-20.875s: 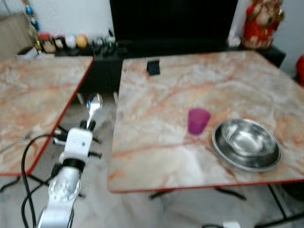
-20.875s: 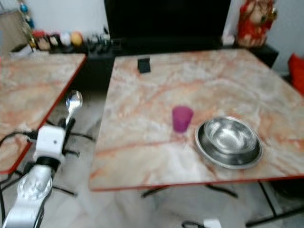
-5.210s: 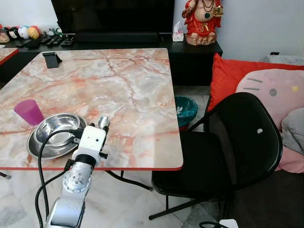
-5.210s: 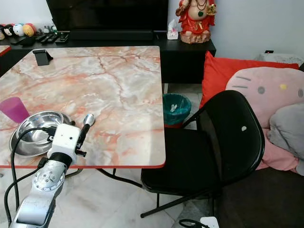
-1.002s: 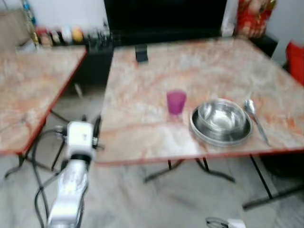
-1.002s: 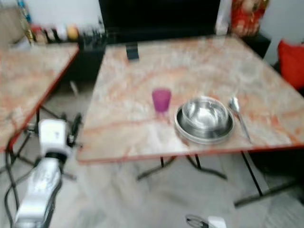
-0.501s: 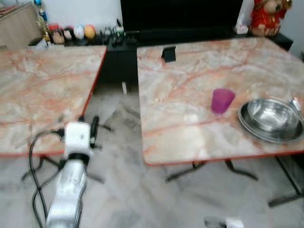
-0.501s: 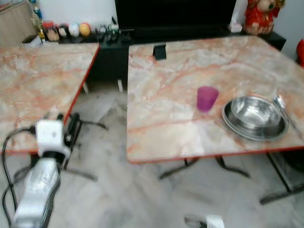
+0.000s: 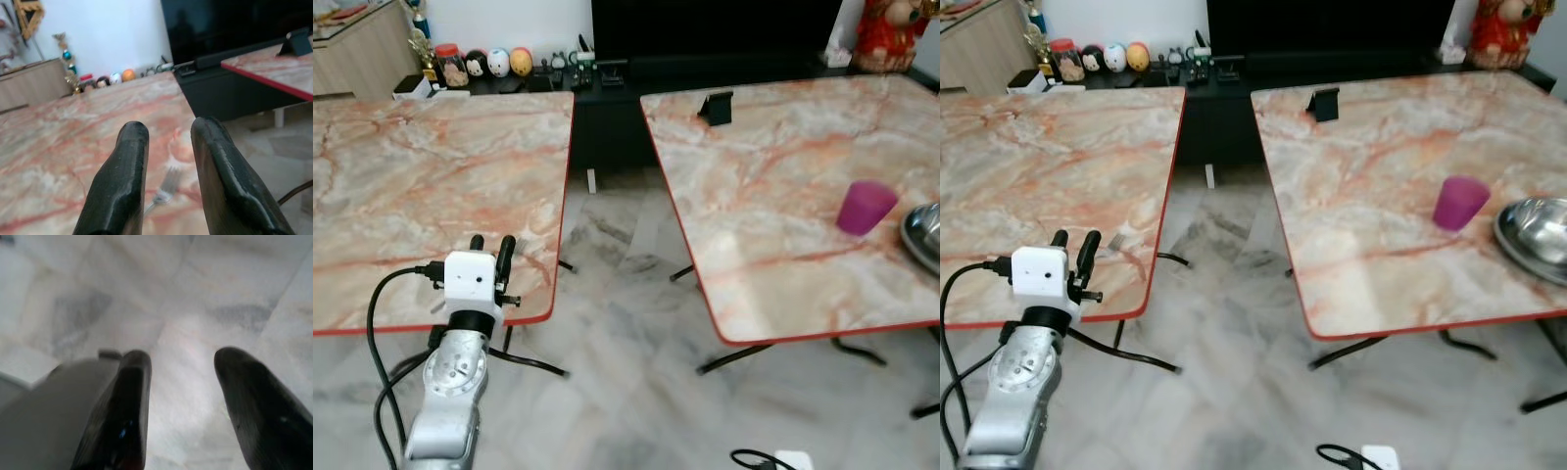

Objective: Setting the table

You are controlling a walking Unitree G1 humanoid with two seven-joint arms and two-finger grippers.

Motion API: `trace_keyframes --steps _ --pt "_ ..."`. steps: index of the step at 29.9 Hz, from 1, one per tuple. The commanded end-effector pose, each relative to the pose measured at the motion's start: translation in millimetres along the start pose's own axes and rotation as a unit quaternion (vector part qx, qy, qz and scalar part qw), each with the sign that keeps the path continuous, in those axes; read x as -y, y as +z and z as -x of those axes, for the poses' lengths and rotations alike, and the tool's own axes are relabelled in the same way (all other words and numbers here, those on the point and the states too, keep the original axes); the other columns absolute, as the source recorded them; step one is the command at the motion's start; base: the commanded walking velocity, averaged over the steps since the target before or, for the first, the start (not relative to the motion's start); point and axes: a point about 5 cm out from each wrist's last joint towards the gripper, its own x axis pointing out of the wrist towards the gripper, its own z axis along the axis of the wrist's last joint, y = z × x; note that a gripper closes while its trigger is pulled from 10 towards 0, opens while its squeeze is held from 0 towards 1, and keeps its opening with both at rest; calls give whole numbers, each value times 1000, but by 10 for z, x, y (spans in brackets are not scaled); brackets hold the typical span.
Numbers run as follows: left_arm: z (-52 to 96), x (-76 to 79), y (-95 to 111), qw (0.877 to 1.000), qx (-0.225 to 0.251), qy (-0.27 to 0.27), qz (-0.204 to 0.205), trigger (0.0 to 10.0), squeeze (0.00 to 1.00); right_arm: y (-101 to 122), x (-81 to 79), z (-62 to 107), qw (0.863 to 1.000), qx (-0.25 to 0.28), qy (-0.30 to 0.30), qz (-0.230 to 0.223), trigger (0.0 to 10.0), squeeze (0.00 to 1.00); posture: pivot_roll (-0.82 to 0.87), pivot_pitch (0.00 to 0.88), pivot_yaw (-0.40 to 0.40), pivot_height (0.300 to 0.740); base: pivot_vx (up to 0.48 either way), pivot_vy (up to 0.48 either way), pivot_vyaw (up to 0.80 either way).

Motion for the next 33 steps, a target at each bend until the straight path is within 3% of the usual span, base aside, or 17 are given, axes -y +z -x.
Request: trace_keyframes --steps 1,17,33 --pt "-18 -47 16 1000 1 8 -5 10000 0 35 -25 -9 1000 6 3 -6 10000 0 3 0 7 732 0 480 0" --pt "-34 -63 21 1000 1 10 -5 10000 0 53 -33 -14 1000 8 4 -6 10000 0 5 0 13 732 0 469 0" --pt "-38 -57 15 1000 1 5 -8 10000 0 56 -32 -14 1000 9 4 -5 10000 0 8 0 12 732 0 0 0"
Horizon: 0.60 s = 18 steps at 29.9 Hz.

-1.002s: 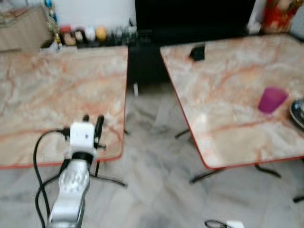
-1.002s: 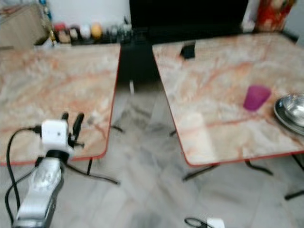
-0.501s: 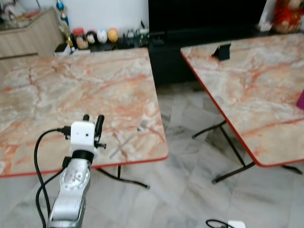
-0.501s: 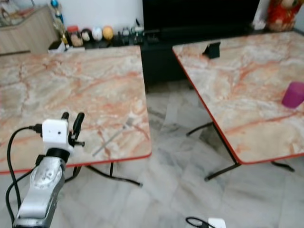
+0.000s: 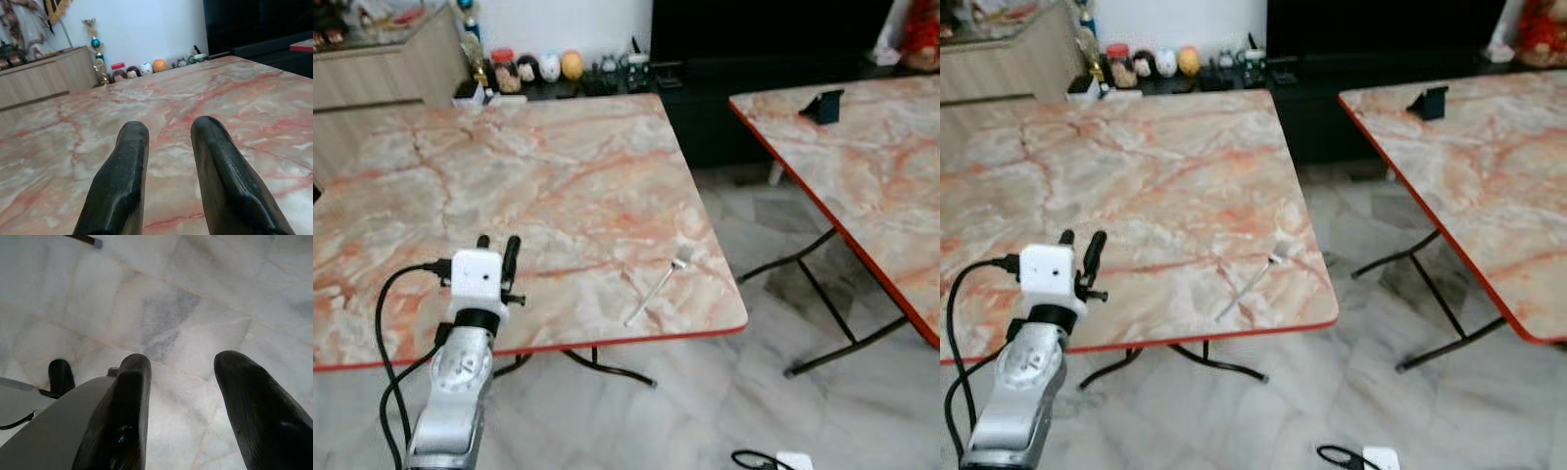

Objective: Setting the table

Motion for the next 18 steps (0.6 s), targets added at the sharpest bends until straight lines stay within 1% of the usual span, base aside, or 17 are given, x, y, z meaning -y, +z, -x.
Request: trace_keyframes --steps 1,4,18 --pt "-12 -3 29 1000 7 -1 0 10000 0 1 4 1 1000 1 0 -4 10000 0 8 0 12 732 0 0 0" --pt "-14 -3 29 1000 7 -1 1 10000 0 -2 3 1 1000 0 -1 -6 10000 0 7 0 13 732 0 0 0" --pt "-28 14 56 1000 13 -7 4 10000 0 -19 -3 5 1000 -1 3 -5 10000 0 9 0 17 732 0 0 -766"
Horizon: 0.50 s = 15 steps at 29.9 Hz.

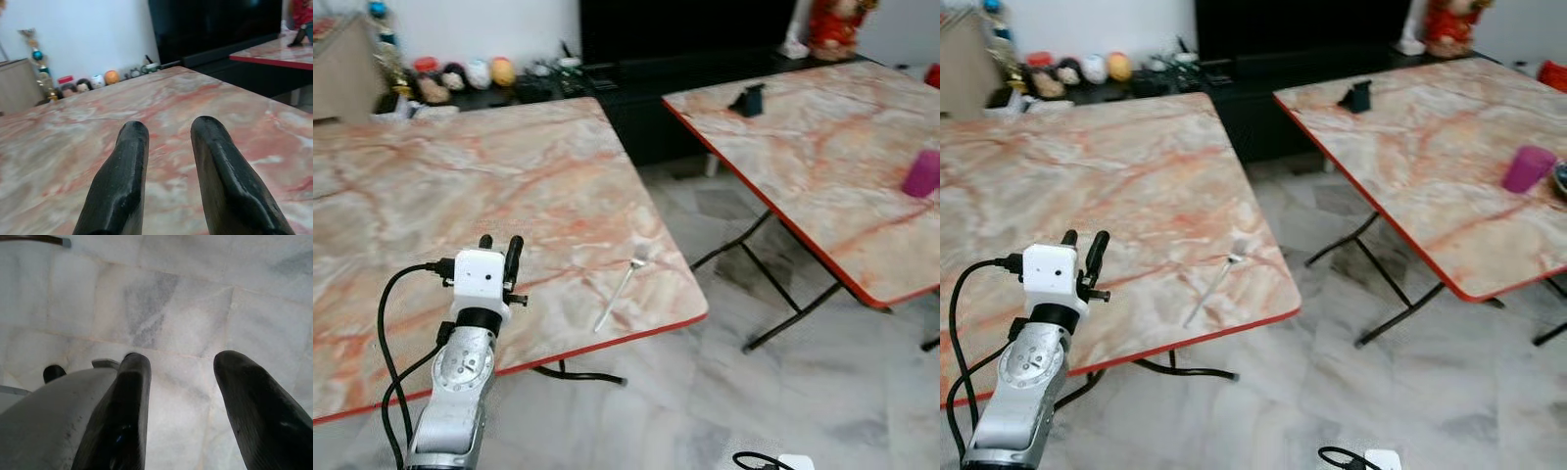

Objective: Setting the table

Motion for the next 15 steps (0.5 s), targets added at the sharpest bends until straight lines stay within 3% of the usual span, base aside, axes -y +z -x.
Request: trace_keyframes --steps 1,15 --pt "4 -25 22 1000 6 0 0 10000 0 5 0 -1 1000 2 0 -3 10000 0 9 0 17 732 0 0 -763" --pt "-34 -4 43 1000 9 -5 6 10000 0 13 -9 -4 1000 3 -2 -7 10000 0 13 0 18 732 0 0 -756"
